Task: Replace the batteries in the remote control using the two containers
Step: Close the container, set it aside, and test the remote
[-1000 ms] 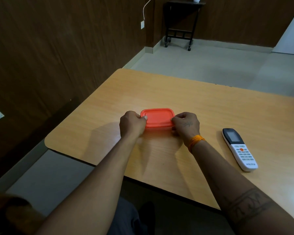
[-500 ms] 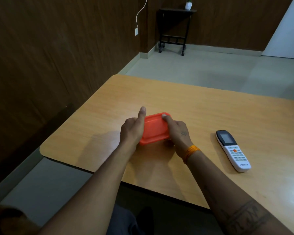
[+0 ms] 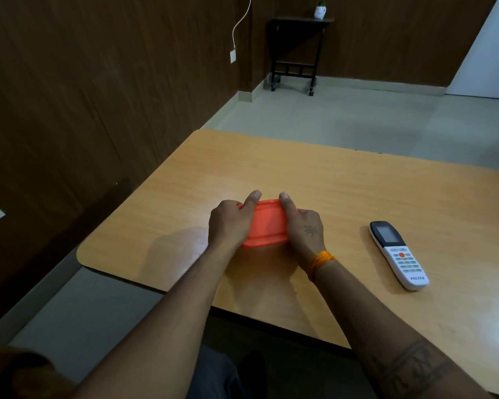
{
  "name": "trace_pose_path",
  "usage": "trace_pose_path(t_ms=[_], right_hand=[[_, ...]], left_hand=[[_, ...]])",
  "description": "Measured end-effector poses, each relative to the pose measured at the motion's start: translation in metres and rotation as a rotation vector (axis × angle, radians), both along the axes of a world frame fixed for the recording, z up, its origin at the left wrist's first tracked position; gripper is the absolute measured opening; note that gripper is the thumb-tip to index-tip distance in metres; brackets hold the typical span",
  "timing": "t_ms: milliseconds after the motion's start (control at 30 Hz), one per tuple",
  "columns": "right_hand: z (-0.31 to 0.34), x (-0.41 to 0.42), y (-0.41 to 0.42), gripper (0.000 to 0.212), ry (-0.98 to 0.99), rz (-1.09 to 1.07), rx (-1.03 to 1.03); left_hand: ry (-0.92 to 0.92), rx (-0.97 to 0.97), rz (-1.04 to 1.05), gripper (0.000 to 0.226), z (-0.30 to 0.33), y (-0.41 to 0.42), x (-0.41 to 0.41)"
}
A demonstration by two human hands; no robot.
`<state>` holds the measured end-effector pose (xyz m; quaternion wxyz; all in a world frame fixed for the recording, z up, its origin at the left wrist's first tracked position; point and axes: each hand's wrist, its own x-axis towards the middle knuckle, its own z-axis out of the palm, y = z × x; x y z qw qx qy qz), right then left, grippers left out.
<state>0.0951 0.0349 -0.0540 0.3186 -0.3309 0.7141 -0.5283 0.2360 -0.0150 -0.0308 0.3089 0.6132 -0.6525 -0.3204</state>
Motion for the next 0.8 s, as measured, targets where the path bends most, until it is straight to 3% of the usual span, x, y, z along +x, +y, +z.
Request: trace_pose_path(t_ms=[200,333,433,600,800], right_hand=[[0.002,0.035,0.007,0.051,-0.049,-0.021,0.016],[0.004,0.052,0.003,0.047,0.033,-0.033,0.011],[0.008,0.064,-0.001,0.045,-0.039,-0.002,-0.007],[0.01,0.119,-0.012,0.047,-0.311,0.018,-0.082],[0.004,0.205,-0.035,0.027,-0.47,0.18,-0.073]], left_hand=[[0.126,0.043,0.089,0.075,0.001,0.002,0.023],[0.318,0.146,0.046,0.042,0.005,0.001,0.041],[0.262,0.099,0.012,0.015,0.007,-0.001,0.069],[0.266,0.081,0.15,0.014,0.011,-0.01,0.139],[0.224,0.069,0.245,0.006,0.015,-0.033,0.22]])
